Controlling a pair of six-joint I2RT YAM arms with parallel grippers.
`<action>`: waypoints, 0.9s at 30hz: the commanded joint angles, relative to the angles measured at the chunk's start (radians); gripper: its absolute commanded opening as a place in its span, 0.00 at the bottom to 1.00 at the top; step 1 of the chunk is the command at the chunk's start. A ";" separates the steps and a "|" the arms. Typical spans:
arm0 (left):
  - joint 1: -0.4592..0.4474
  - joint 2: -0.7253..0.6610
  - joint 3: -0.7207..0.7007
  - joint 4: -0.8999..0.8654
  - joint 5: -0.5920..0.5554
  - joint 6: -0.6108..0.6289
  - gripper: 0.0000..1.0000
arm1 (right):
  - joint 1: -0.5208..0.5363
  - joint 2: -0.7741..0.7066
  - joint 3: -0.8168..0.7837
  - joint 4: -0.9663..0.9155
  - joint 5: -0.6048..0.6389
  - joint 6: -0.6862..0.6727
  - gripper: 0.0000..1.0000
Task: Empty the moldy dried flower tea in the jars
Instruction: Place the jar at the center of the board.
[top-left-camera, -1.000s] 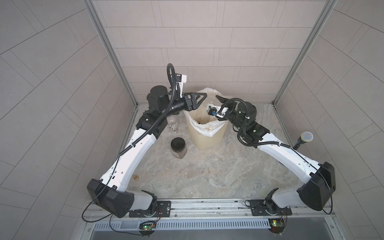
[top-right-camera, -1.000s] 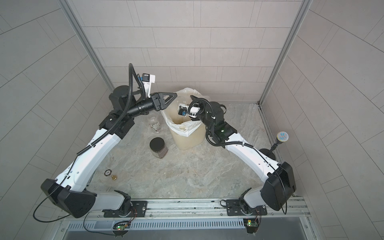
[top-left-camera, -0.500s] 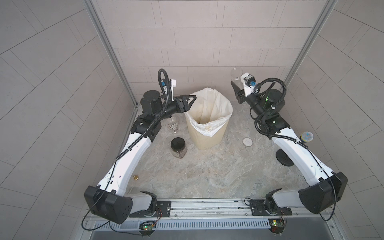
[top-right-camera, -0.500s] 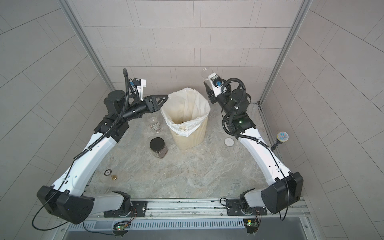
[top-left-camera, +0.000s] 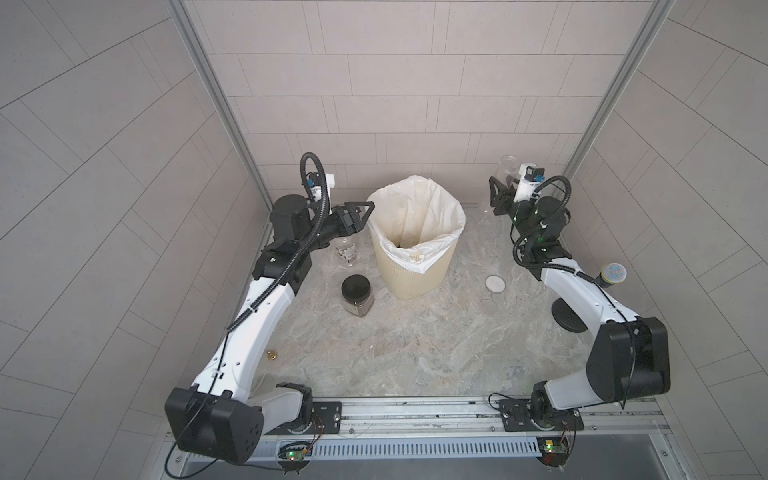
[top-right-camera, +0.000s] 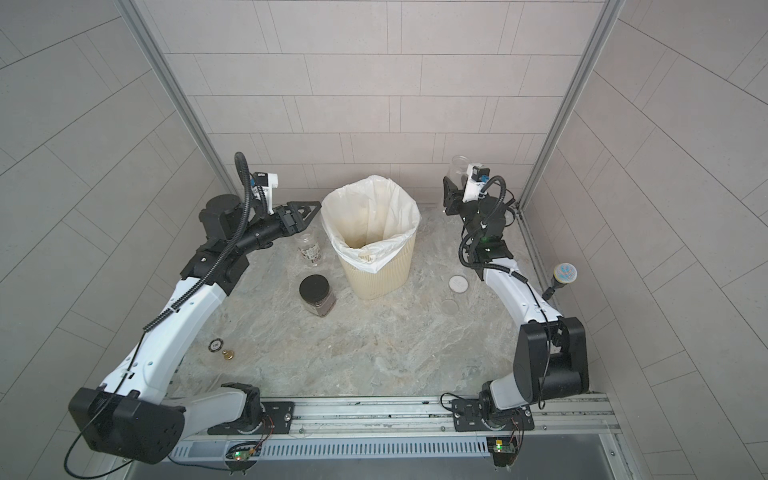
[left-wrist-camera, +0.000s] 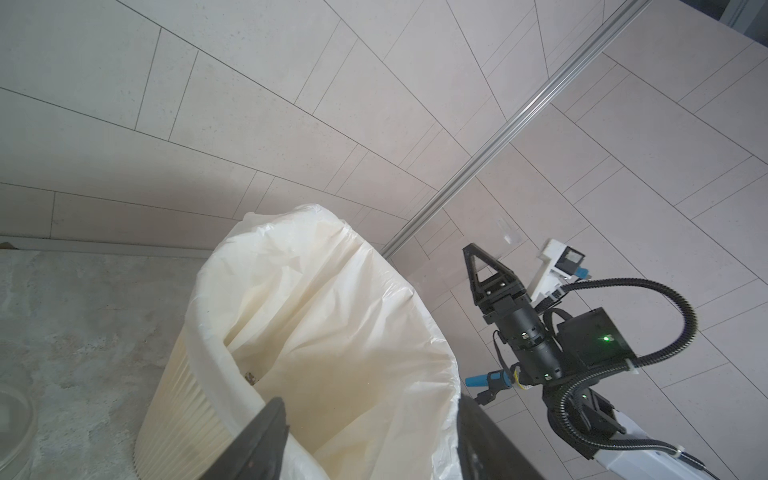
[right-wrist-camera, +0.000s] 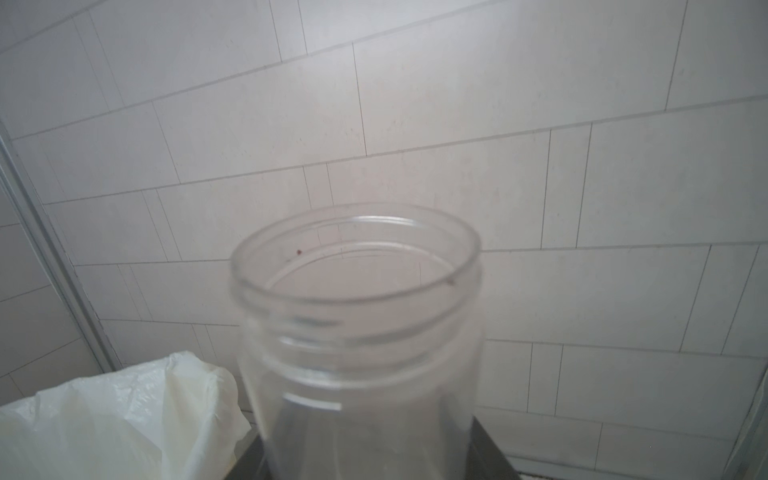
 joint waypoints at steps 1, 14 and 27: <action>0.024 -0.037 -0.022 0.028 0.019 0.002 0.67 | -0.004 0.029 -0.065 0.160 0.020 0.037 0.50; 0.049 -0.054 -0.055 0.021 0.033 0.003 0.67 | 0.024 0.246 -0.188 0.294 0.037 -0.029 0.52; 0.056 -0.049 -0.053 0.001 0.074 -0.003 0.66 | 0.167 0.110 -0.450 0.361 0.280 -0.002 0.51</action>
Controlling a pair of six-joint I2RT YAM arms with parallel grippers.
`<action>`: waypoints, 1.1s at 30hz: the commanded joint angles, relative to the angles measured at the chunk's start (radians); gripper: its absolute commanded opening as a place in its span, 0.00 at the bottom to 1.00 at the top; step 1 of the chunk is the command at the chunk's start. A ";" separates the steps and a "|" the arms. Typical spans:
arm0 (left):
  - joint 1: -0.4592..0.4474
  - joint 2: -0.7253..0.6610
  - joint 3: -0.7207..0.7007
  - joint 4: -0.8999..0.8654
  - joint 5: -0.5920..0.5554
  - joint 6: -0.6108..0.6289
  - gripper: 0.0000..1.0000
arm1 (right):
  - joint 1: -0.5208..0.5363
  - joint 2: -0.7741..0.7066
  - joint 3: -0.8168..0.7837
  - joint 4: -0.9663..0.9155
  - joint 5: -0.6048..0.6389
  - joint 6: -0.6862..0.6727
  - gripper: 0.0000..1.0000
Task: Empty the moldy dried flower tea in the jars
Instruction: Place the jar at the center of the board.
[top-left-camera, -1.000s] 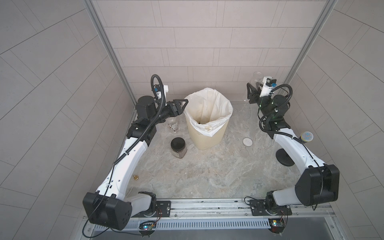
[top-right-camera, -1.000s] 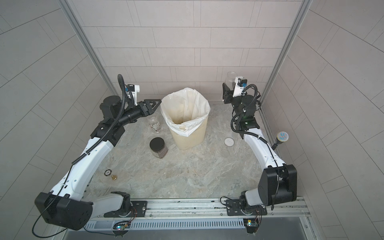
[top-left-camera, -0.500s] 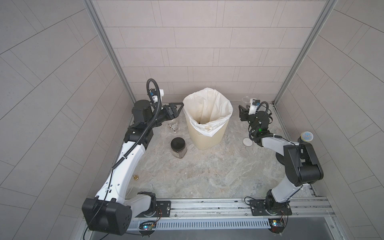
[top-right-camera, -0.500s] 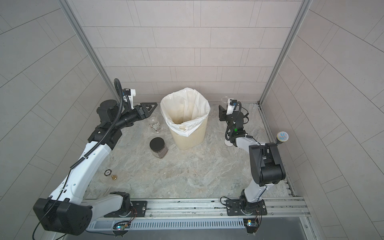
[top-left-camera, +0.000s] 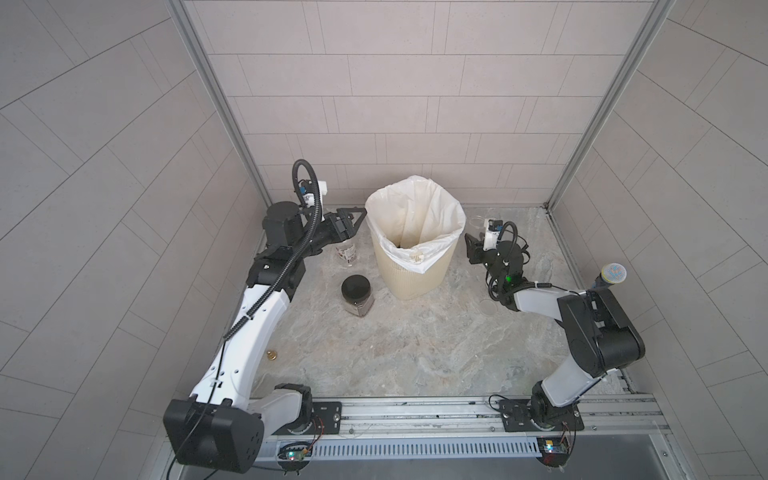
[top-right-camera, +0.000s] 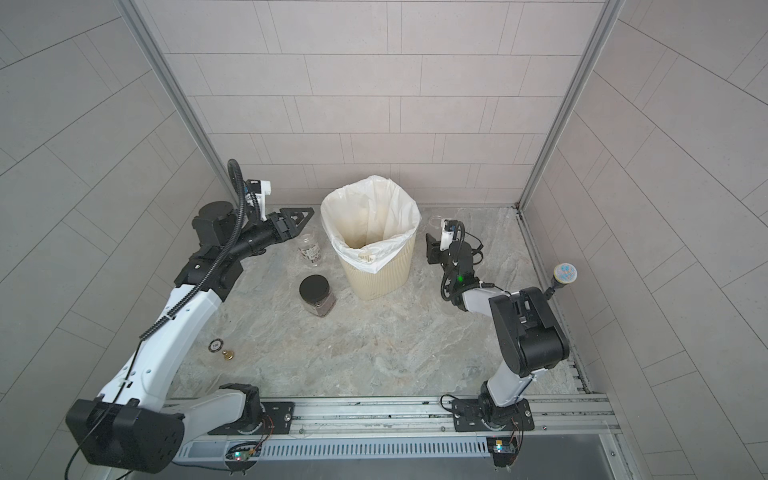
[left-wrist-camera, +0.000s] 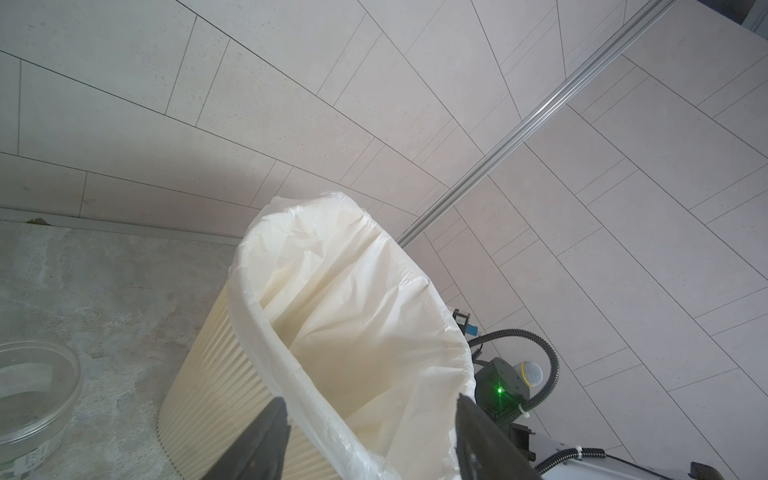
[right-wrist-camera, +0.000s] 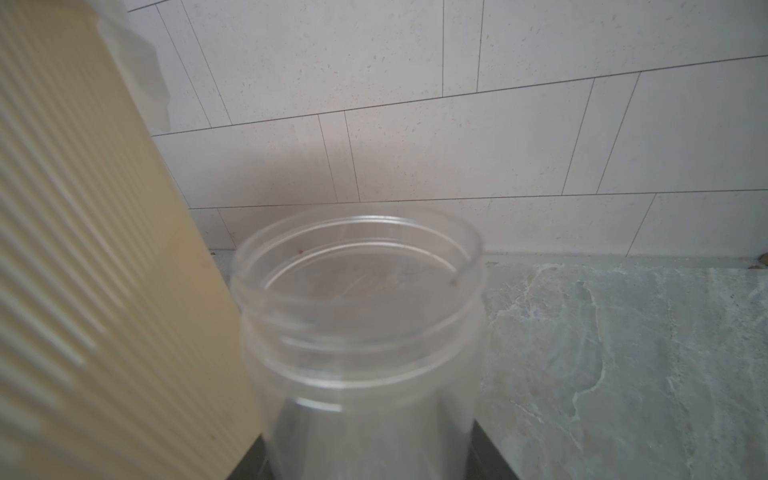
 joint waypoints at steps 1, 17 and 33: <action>0.005 -0.011 -0.002 0.010 0.038 -0.003 0.66 | 0.043 -0.031 -0.106 0.166 0.143 -0.015 0.51; 0.004 -0.013 -0.022 0.025 0.052 -0.027 0.65 | 0.159 0.061 -0.358 0.544 0.317 -0.043 0.56; 0.004 -0.004 -0.042 0.070 0.066 -0.068 0.65 | 0.173 0.063 -0.382 0.543 0.343 -0.082 0.79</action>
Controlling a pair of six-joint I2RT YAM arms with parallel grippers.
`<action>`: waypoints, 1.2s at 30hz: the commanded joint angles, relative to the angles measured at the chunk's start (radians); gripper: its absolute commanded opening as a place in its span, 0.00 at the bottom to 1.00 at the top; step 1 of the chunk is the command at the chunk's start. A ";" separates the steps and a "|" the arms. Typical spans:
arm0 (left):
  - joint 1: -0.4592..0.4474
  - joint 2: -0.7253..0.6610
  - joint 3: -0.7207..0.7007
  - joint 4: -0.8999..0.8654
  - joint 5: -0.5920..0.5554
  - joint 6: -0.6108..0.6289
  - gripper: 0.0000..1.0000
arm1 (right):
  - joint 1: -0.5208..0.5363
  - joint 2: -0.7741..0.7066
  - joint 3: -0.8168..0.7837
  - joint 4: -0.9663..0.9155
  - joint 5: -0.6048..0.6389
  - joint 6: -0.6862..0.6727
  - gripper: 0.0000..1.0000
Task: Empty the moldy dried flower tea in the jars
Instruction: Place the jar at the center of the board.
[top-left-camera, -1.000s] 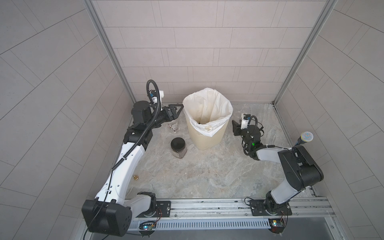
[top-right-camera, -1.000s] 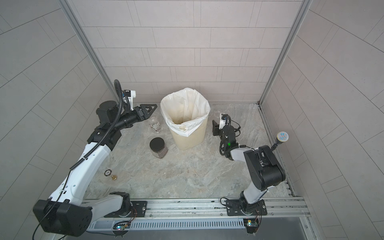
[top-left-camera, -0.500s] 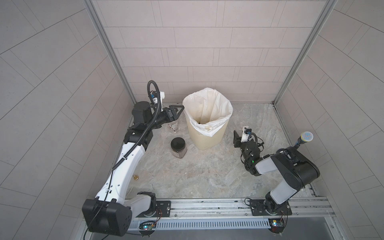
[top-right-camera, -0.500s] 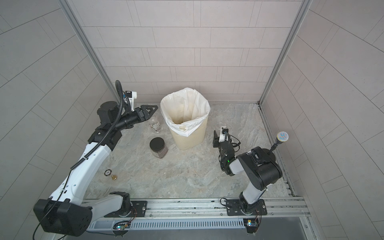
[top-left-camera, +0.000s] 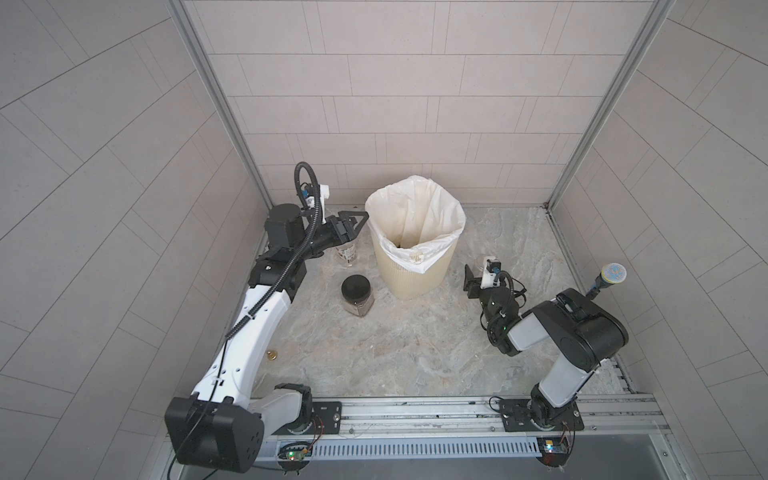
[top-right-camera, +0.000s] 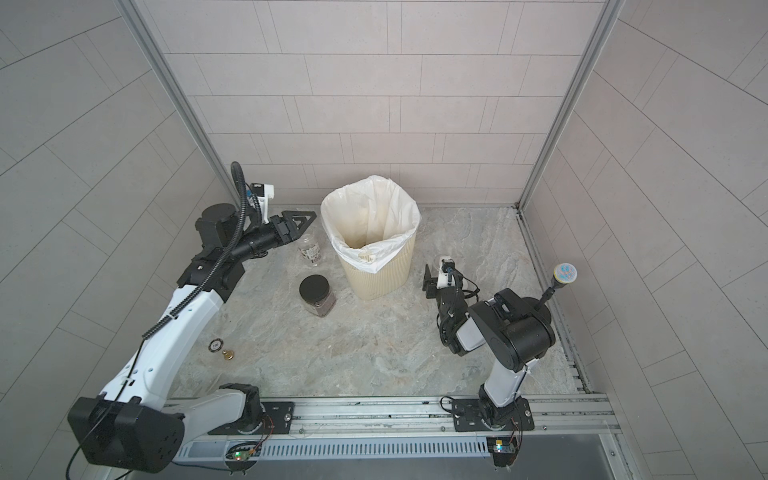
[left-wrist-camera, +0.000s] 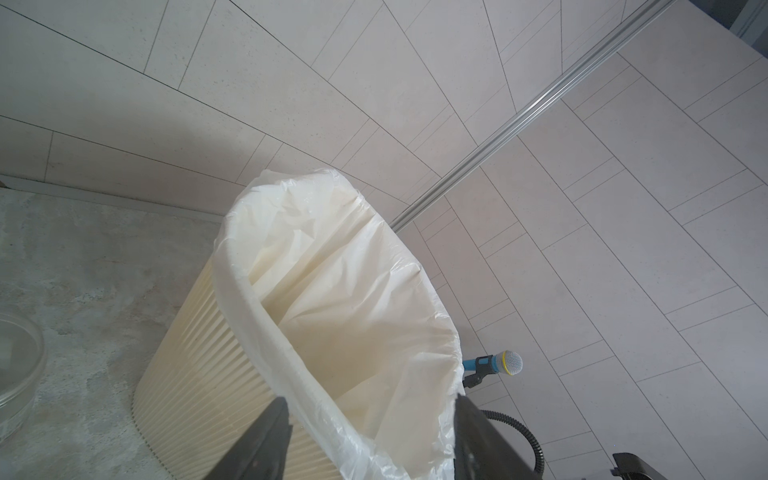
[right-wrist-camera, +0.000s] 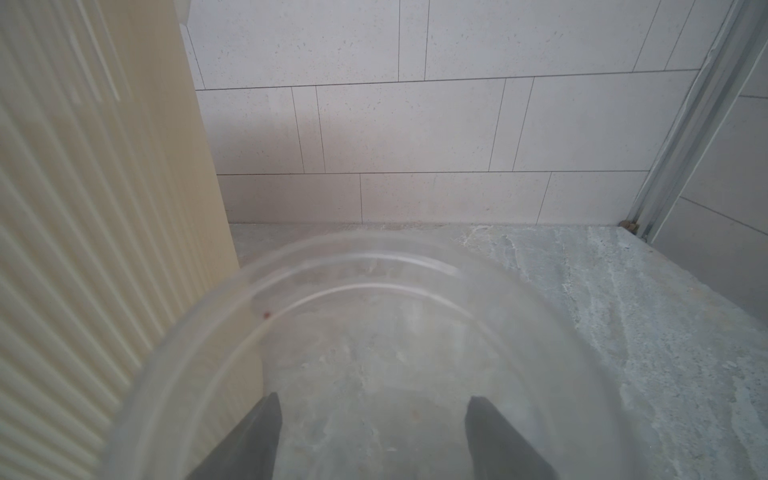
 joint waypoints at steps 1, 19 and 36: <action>0.004 -0.004 -0.014 0.052 0.021 -0.013 0.65 | 0.003 -0.030 -0.013 0.022 0.021 -0.003 0.81; 0.003 0.009 -0.027 0.076 0.025 -0.024 0.65 | -0.017 -0.240 0.004 -0.190 -0.028 -0.027 0.88; 0.004 0.009 -0.035 0.082 0.023 -0.029 0.65 | -0.030 -0.236 0.011 -0.188 -0.063 -0.011 0.77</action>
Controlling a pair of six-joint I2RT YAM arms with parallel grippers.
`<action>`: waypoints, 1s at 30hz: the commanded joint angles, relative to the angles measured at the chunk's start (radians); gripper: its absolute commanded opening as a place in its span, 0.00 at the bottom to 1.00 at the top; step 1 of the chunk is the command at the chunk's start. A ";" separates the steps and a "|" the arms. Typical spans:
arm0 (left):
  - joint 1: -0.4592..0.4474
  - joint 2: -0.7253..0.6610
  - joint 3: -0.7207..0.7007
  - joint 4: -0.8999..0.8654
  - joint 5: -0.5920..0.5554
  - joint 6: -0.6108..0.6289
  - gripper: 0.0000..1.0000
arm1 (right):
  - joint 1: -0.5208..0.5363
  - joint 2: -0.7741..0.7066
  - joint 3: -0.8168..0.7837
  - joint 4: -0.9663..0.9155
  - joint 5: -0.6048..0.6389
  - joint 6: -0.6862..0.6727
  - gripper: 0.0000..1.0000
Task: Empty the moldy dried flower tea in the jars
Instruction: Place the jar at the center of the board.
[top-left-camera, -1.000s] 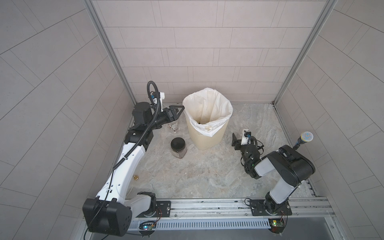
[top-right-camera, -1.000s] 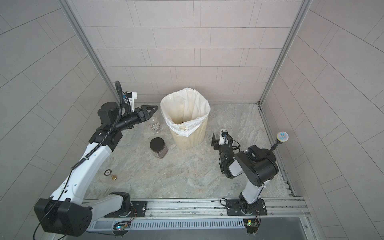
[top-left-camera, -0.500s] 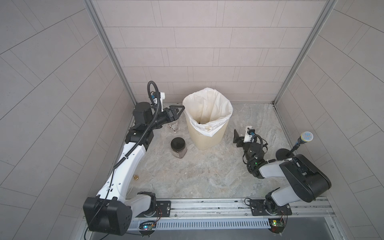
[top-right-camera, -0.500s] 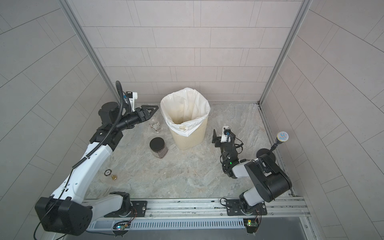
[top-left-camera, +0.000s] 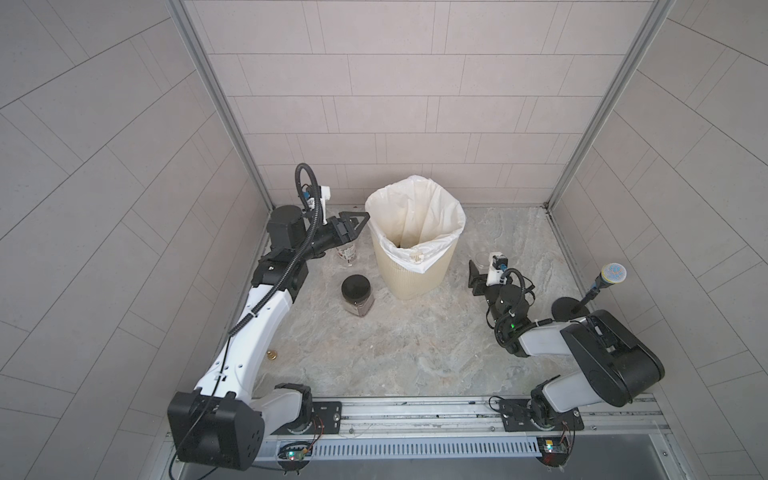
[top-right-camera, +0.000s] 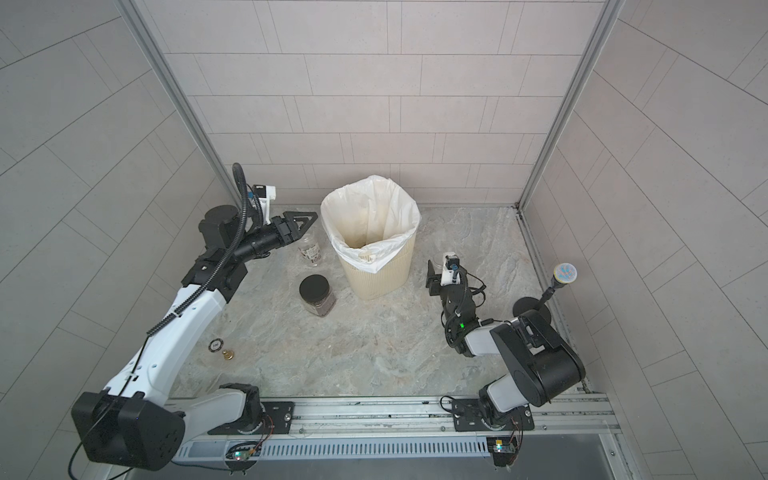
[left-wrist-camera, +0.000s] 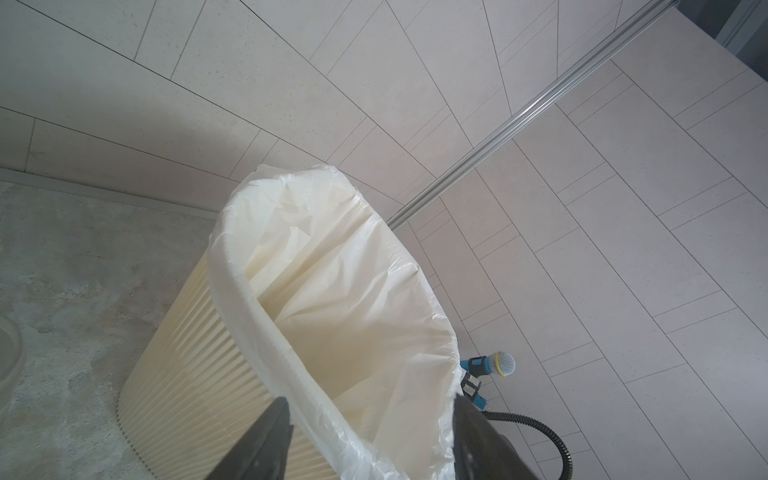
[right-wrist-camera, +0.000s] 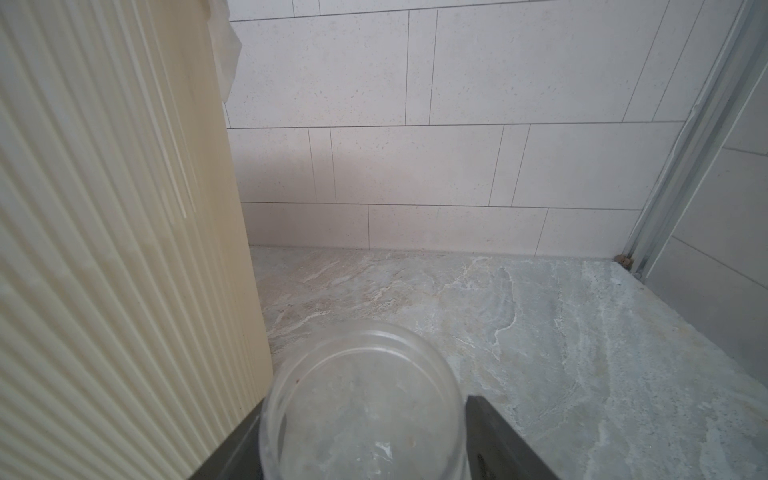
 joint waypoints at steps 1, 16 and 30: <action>0.004 -0.001 -0.004 0.030 0.009 0.003 0.65 | -0.009 -0.011 0.020 -0.016 -0.012 0.011 0.79; 0.003 0.005 -0.004 0.025 0.002 0.013 0.65 | -0.031 -0.287 0.112 -0.399 -0.051 -0.009 0.92; -0.010 -0.039 0.050 -0.515 -0.271 0.284 0.67 | -0.028 -0.493 0.447 -1.048 -0.208 0.040 0.85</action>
